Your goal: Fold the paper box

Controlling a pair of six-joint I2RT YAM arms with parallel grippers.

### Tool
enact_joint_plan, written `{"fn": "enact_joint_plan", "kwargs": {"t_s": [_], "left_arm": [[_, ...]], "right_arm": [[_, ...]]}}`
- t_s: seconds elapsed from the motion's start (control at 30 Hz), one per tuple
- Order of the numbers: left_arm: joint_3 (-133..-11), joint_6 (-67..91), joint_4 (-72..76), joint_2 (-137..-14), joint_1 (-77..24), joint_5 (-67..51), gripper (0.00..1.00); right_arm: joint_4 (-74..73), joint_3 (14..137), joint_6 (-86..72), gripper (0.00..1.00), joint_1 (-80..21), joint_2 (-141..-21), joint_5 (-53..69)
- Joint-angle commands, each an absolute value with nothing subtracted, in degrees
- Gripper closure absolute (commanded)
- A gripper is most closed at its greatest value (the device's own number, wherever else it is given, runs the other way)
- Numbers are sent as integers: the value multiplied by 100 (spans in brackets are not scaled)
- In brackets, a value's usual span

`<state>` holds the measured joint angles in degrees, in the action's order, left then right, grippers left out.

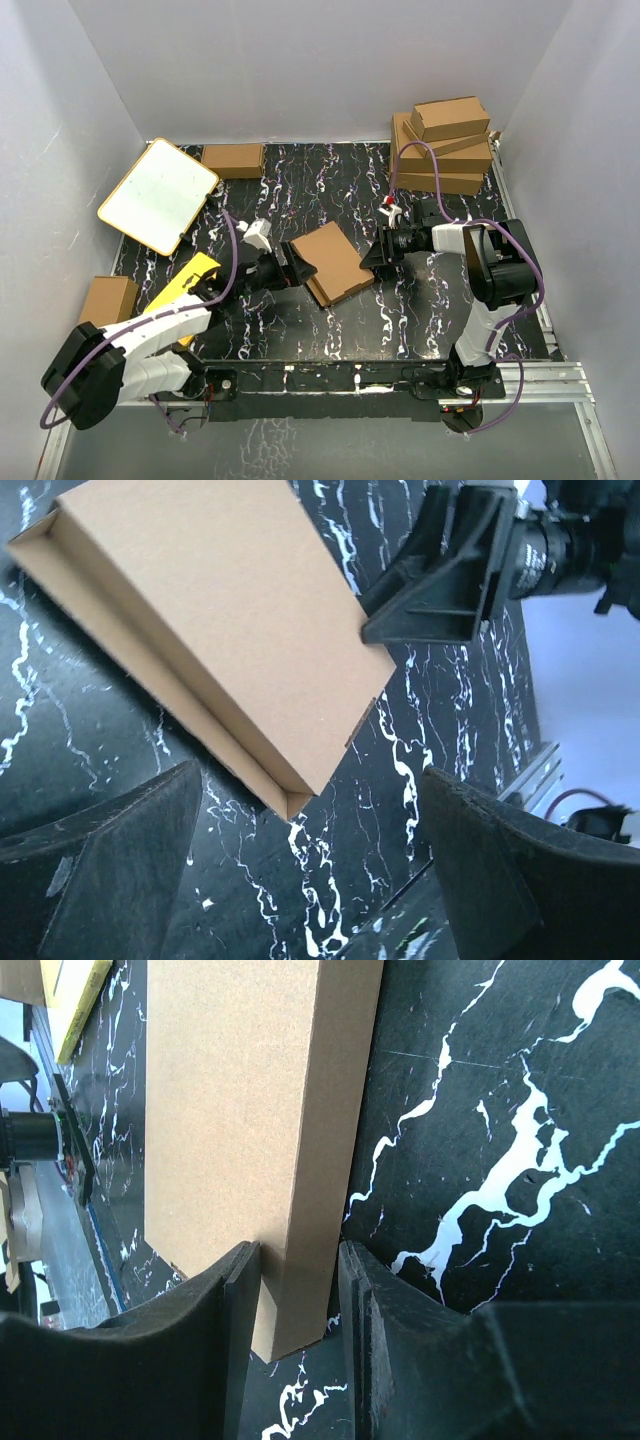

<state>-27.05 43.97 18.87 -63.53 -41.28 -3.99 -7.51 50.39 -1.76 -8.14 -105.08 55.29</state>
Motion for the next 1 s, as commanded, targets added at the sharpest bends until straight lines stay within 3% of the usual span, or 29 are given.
{"fn": "enact_joint_plan", "kwargs": {"t_s": [0.0,0.2,0.57,0.73,0.97], "left_arm": [[-2606,5286,1836,-6320,-3589,-828,13],[-2459,5256,2695,-7253,-2650,-1380,11],[-3212,5180,3656,-9233,-2299,-1481,10],[-3441,5238,3467,-9598,-2241,-1348,18],[-3645,5200,3158,-9824,-2235,-1301,39]], "right_arm": [[-861,5075,76,60,-885,-10661,5094],[-866,5086,79,60,-888,-10661,5106],[-888,5091,96,60,-881,-10644,5115],[-896,5098,97,60,-887,-10659,5116],[-896,5095,101,60,-891,-10672,5098]]}}
